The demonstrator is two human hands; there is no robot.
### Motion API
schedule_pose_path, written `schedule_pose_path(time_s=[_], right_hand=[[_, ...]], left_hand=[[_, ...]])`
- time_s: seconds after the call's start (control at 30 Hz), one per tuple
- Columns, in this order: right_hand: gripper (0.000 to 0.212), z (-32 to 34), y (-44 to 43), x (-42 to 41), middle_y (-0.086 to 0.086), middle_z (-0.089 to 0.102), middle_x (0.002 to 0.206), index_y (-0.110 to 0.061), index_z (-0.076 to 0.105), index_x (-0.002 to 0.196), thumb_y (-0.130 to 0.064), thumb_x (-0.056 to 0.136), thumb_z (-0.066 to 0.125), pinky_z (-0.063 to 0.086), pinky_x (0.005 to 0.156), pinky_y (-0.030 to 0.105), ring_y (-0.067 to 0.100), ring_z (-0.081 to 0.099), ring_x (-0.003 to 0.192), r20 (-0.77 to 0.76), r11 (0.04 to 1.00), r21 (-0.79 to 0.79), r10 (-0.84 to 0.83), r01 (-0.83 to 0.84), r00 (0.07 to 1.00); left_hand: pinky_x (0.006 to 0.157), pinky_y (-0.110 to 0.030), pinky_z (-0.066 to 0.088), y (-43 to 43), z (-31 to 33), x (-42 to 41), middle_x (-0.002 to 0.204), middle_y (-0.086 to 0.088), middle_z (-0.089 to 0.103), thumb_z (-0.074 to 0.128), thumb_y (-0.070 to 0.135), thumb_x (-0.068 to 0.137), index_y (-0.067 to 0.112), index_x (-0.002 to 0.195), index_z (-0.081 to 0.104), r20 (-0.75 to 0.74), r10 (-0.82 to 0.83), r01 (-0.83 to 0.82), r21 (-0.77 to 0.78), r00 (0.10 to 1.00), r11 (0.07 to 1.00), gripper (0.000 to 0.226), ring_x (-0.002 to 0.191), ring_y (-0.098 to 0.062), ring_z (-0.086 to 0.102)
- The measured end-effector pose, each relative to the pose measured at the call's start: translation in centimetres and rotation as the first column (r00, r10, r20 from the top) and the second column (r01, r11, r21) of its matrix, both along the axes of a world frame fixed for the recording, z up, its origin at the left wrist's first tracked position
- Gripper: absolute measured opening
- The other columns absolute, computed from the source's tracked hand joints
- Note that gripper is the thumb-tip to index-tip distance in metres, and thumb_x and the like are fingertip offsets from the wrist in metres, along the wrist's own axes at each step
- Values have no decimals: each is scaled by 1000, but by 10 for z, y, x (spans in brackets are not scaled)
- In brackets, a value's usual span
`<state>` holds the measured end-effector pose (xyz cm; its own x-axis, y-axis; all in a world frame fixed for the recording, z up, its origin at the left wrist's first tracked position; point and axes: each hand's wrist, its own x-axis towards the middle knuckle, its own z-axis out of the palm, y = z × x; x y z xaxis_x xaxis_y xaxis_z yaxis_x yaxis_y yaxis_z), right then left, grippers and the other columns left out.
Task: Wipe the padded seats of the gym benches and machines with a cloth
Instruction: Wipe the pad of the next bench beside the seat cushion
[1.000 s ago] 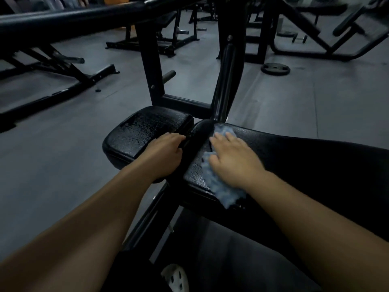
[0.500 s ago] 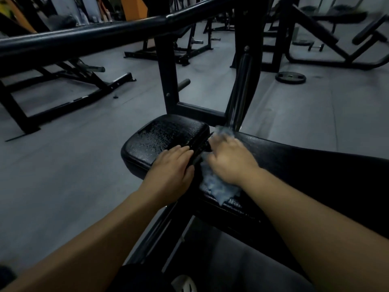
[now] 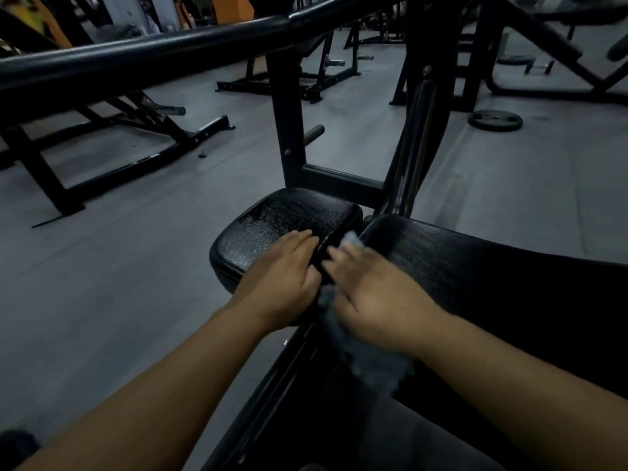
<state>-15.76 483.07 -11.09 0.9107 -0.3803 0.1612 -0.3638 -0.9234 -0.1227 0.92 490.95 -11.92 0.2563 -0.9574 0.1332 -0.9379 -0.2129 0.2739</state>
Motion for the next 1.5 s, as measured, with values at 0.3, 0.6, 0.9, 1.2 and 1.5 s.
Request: schedule_pose_path(time_s=[0.3,0.6,0.9,1.2,1.5], right_hand=[[59,1,-41,45,14,46,131,-7,52,126,-43,94,18,29,112,43,31,37,128,-127,951,-47,-310,307,942],[44,2,-60,23,21,55,121,3,59,114,-27,97,33,47,98,49,38,53,112,-14,976,-8,-220,220,975],[31,-5,-72,123,20,61,101,-3,66,98,-10,96,36,44,81,44,37,57,99,261,871,9,-477,492,840],[29,7,-22,109,5,62,119,-19,57,117,-36,101,41,43,90,35,25,55,118,211,883,468,-68,-40,975],[71,-11,-28,151,17,6,165,-5,22,155,-51,101,19,6,123,47,29,5,153,-53,942,124,-307,311,950]], left_hand=[[120,-32,16,-6,-3,10,159,0,34,26,36,88,19,150,39,72,-1,0,5,997,1000,66,147,-15,25],[122,-30,18,-6,-2,40,159,4,34,24,38,89,19,151,40,0,-86,86,15,996,996,66,146,-11,26],[119,-34,26,-7,-2,58,153,0,43,26,35,90,16,146,46,49,-44,45,-13,998,999,62,141,-15,36],[109,-34,39,2,1,76,140,2,55,31,31,91,19,127,59,-33,-45,42,-83,998,996,48,127,-14,48],[118,-36,28,-4,-1,87,153,-4,44,16,45,82,15,143,49,45,120,-119,-20,992,993,75,141,-19,37]])
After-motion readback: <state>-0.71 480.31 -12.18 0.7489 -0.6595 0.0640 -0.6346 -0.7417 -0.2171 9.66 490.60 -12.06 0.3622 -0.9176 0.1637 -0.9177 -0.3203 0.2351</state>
